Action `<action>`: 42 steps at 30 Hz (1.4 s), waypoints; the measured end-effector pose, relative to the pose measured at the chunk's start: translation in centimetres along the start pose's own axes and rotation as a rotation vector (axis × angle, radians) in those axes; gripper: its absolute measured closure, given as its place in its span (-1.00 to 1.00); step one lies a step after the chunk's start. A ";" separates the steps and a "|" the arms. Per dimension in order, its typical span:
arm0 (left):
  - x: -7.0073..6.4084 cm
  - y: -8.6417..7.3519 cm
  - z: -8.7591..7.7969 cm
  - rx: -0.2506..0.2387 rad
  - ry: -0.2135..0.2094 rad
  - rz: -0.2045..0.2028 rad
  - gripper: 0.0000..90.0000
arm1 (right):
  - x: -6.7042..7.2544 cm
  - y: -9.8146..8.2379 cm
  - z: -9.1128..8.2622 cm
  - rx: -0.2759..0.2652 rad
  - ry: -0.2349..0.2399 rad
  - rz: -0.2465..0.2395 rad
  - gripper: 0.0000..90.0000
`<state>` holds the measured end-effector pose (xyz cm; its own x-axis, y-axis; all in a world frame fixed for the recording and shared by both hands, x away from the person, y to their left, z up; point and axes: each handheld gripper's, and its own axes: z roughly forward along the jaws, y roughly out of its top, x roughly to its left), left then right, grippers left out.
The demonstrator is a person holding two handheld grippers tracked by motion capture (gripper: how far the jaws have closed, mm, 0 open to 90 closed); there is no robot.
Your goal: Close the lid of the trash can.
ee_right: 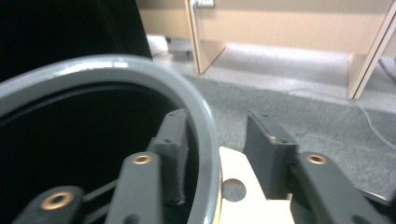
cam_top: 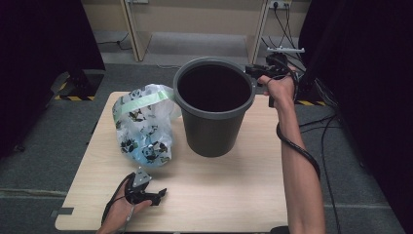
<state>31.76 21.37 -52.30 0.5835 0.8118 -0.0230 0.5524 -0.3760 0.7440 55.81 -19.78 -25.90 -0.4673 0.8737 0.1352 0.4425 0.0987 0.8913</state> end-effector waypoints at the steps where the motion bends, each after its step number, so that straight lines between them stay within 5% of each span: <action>1: 0.0 0.0 0.0 0.000 0.000 0.000 -0.70 | -0.1 0.1 -0.3 -0.008 0.004 -0.005 0.27; 8: 0.0 0.0 0.0 0.000 0.000 0.000 -0.70 | 0.2 0.1 -1.6 -0.018 0.024 -0.046 0.08; 19: 0.0 0.0 0.0 0.000 0.000 0.000 -0.70 | -1.0 -1.3 -3.9 -0.094 0.026 0.023 -0.18; 30: 0.0 0.0 0.0 0.000 0.000 0.000 -0.70 | -4.2 -6.5 -5.3 -0.096 0.009 0.101 -0.35; 42: 0.0 0.0 0.0 0.000 0.000 0.000 -0.70 | -4.7 -12.8 -4.9 -0.051 0.000 0.131 -0.60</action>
<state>31.76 21.37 -52.30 0.5832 0.8120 -0.0230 0.5525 -0.3757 0.7440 48.57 -27.49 -35.86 -0.4078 0.8777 0.2516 0.4599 -0.0407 0.8871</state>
